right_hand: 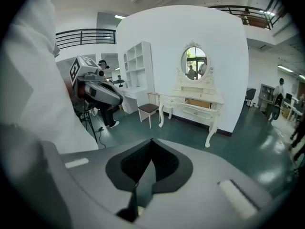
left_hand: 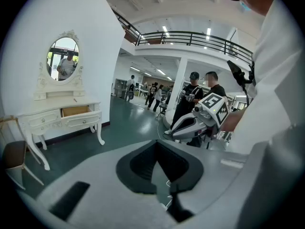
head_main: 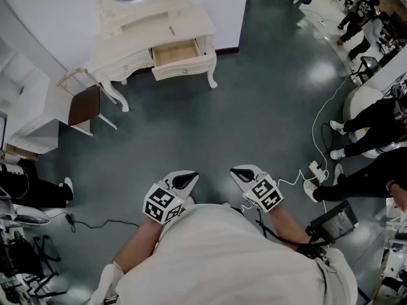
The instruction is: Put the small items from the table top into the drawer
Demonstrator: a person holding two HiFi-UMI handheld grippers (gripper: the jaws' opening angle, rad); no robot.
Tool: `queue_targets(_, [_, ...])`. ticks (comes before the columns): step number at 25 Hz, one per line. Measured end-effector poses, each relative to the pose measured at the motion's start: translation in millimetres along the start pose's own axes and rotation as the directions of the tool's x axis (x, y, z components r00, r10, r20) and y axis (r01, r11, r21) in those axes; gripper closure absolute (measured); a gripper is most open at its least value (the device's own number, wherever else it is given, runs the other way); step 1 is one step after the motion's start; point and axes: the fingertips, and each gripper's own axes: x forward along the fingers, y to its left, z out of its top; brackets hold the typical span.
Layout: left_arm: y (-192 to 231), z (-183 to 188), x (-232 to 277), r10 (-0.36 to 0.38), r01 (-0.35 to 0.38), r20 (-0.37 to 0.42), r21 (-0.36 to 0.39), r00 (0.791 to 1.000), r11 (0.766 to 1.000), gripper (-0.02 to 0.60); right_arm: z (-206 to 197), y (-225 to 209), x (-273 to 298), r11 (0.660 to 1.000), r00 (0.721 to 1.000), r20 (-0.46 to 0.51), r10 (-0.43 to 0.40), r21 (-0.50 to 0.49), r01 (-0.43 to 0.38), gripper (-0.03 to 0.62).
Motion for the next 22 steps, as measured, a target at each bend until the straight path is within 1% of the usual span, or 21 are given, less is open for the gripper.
queue_targets(5, [28.8,-2.8,-23.4,0.002,-0.002,0.021,0.004,1.000,1.000,0.586,23.4,13.5,25.8,1.000,1.000,0.003,-0.012,-0.012,0.012,0.594])
queue_targets(13, [46.2,-18.2,-48.2,-0.051,0.051,0.044,0.010,0.998,0.999,0.586,27.9,40.7,47.2,0.998,0.998,-0.030,-0.053,0.012,0.054,0.594])
queue_targets(15, [54.3,-25.1,-54.2,-0.066,0.066,0.040,0.004,0.997,0.998,0.586,31.5,45.6,58.0,0.998,0.997,-0.043,-0.060,0.018,0.061,0.594])
queue_targets(18, [69.9,-35.1,-62.4,-0.087,0.087,0.031,-0.009,0.996,0.996,0.586,40.6,48.1,73.4,0.995,0.996,-0.042,-0.081,0.058,0.083,0.594])
queue_targets(22, [94.2,-44.3,-63.8,-0.092,0.093,0.025,-0.034,0.995,0.995,0.586,50.6,43.5,89.0,0.990,0.993,-0.038,-0.111,0.082,0.114,0.592])
